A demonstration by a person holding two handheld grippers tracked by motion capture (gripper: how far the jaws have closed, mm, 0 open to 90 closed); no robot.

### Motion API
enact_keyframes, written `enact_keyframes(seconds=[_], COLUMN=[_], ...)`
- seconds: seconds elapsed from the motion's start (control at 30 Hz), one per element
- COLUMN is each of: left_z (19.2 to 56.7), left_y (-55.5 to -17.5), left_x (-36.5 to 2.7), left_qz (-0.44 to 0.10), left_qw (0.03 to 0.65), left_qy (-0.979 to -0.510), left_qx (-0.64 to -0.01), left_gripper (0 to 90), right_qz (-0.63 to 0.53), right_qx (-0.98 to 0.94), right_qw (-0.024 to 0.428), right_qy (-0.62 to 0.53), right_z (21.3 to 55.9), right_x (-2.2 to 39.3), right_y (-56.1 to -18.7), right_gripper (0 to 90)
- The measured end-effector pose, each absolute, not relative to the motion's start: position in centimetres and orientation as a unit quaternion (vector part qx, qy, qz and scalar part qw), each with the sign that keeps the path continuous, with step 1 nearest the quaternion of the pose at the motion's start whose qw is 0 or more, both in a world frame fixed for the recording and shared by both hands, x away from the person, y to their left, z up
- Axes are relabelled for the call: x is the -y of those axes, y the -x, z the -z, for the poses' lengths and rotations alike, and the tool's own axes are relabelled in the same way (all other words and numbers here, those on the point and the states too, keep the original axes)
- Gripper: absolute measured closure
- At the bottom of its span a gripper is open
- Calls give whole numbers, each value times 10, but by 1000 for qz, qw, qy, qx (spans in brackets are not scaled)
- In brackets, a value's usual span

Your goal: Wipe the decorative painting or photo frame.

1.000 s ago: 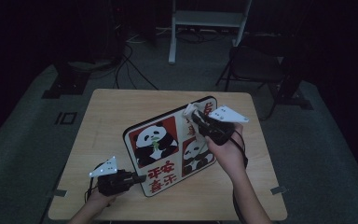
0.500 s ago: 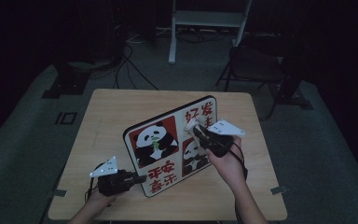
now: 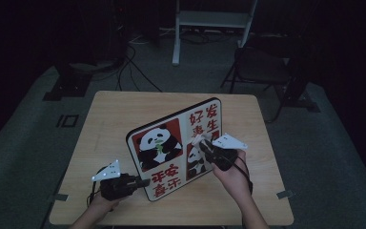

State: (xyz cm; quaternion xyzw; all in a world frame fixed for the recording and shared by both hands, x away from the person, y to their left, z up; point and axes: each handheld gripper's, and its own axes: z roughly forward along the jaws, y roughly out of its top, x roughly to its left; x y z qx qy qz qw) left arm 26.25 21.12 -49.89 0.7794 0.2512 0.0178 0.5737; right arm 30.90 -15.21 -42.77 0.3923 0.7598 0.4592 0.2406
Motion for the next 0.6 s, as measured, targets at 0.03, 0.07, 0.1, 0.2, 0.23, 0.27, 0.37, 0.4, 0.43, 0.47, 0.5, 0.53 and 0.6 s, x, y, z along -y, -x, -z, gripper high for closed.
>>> enact_keyframes(seconds=[0.03, 0.07, 0.1, 0.2, 0.23, 0.27, 0.37, 0.4, 0.43, 0.47, 0.5, 0.53, 0.6], left_z=[499, 499, 499, 499, 499, 499, 499, 499, 499, 499, 499, 499, 499], left_y=[-263, -262, -263, -262, -263, -263, -263, -263, -263, -263, -263, -263, -263], left_x=[-211, -211, -211, -211, -211, -211, -211, -211, -211, -211, -211, -211, -211], left_qz=[-17, -18, -17, -17, -17, -17, -17, -17, -16, -18, -16, -17, -17], left_qw=[574, 574, 574, 574, 574, 574, 574, 574, 574, 574, 575, 574, 574], left_qy=[-779, -779, -779, -779, -780, -780, -779, -779, -779, -779, -779, -779, -779], left_qx=[-251, -252, -251, -252, -251, -251, -251, -251, -251, -252, -252, -252, -252], left_gripper=[791, 791, 791, 791, 791, 791, 791, 791, 791, 791, 791, 790, 791], right_qz=[-455, -452, -449, -441, -436, -434, -421, -421, -413, -411, -406, -405, -400], right_qx=[-762, -764, -766, -770, -773, -774, -781, -781, -785, -786, -789, -790, -792], right_qw=[239, 238, 235, 225, 222, 219, 207, 207, 203, 200, 198, 196, 193], right_qy=[-393, -394, -396, -403, -404, -406, -413, -413, -415, -416, -417, -418, -419], right_z=[432, 434, 439, 451, 456, 460, 472, 472, 478, 481, 484, 486, 490], right_x=[153, 153, 153, 155, 156, 156, 157, 157, 158, 158, 158, 159, 159], right_y=[-308, -307, -306, -303, -302, -301, -299, -299, -298, -297, -297, -297, -296], right_gripper=[778, 779, 778, 778, 778, 778, 778, 778, 777, 777, 777, 777, 777])
